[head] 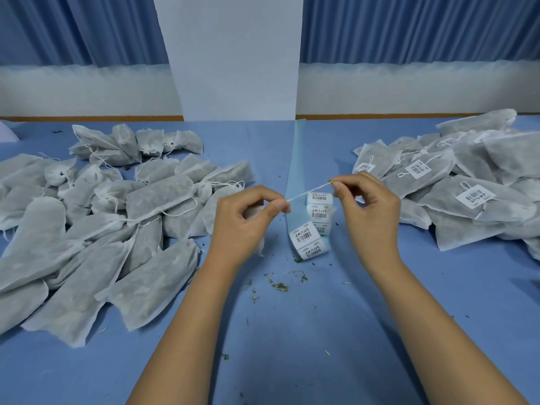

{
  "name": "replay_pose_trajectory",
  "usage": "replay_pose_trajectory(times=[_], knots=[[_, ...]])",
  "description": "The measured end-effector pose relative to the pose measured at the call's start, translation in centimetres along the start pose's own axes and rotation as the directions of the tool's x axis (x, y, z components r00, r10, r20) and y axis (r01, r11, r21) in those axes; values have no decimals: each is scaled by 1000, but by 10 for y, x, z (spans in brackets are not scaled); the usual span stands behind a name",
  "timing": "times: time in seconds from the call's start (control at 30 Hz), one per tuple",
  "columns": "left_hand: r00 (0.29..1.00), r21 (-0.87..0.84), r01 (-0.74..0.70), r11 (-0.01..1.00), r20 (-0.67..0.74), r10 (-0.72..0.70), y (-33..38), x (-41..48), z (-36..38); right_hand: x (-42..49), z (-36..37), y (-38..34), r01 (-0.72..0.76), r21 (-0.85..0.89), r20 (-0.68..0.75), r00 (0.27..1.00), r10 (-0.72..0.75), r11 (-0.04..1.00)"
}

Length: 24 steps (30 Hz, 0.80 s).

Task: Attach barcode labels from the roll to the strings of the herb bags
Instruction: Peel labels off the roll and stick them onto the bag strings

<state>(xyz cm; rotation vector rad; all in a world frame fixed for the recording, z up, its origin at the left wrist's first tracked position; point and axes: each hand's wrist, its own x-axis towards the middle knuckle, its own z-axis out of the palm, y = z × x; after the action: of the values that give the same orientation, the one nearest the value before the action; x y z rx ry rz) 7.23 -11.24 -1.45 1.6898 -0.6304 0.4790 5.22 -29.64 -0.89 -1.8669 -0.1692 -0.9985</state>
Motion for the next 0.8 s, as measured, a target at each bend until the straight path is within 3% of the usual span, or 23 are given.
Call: replay_pose_trajectory(times=[0.1, 0.23, 0.3, 0.4, 0.5, 0.6, 0.7, 0.8], knots=[[999, -233, 31, 972, -21, -37, 6, -2, 4, -4, 4, 1, -81, 5, -22, 996, 81, 997], [990, -317, 79, 945, -90, -113, 5, 1, 4, -11, 15, 0, 55, -174, 197, 980, -20, 983], [984, -212, 138, 967, -85, -159, 0, 3, -1, -11, 15, -1, 128, -181, 163, 982, -99, 975], [981, 39, 190, 981, 22, -191, -3, 3, -5, -7, 7, -3, 91, -89, -15, 996, -93, 992], [975, 37, 196, 980, 100, -199, -1, 1, -4, -2, -1, -1, 6, 18, -115, 993, -4, 1000], [978, -28, 148, 989, 152, -142, 4, -1, -1, -1, -1, 2, -77, 66, -126, 988, 85, 995], [994, -121, 87, 989, 74, -78, 9, -2, 4, -1, 3, 5, -135, 25, -50, 990, 136, 991], [994, -207, 90, 974, -40, -101, 9, 0, 4, -6, 10, 2, 54, -95, 169, 985, -38, 994]])
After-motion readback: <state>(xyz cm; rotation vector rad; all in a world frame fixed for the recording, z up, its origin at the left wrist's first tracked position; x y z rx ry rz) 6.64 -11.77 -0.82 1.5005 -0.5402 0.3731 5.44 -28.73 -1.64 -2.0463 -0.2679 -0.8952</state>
